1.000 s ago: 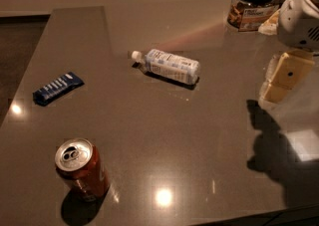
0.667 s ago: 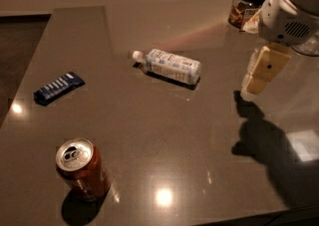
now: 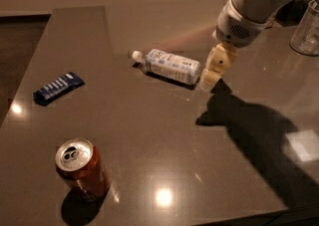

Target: Move blue plastic bottle near coke can

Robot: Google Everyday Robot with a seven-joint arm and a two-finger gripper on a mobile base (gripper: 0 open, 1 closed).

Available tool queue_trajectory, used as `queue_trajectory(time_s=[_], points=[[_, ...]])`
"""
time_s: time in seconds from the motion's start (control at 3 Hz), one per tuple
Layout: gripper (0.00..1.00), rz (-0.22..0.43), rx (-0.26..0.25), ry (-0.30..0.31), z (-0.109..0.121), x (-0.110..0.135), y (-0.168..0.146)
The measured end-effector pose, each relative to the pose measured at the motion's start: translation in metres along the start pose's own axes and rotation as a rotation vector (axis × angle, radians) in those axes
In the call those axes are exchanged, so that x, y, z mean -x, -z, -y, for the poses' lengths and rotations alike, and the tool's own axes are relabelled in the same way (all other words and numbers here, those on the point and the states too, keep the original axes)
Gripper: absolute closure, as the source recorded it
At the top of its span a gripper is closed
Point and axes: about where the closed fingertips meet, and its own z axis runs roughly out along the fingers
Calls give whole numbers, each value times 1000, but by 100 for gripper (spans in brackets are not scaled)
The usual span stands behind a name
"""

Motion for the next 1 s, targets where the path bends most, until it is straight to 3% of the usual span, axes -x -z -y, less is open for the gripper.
queue_trajectory(time_s=[0.33, 1.0], points=[[0, -14, 11, -49, 17, 13, -27], [0, -56, 39, -90, 36, 35, -73]])
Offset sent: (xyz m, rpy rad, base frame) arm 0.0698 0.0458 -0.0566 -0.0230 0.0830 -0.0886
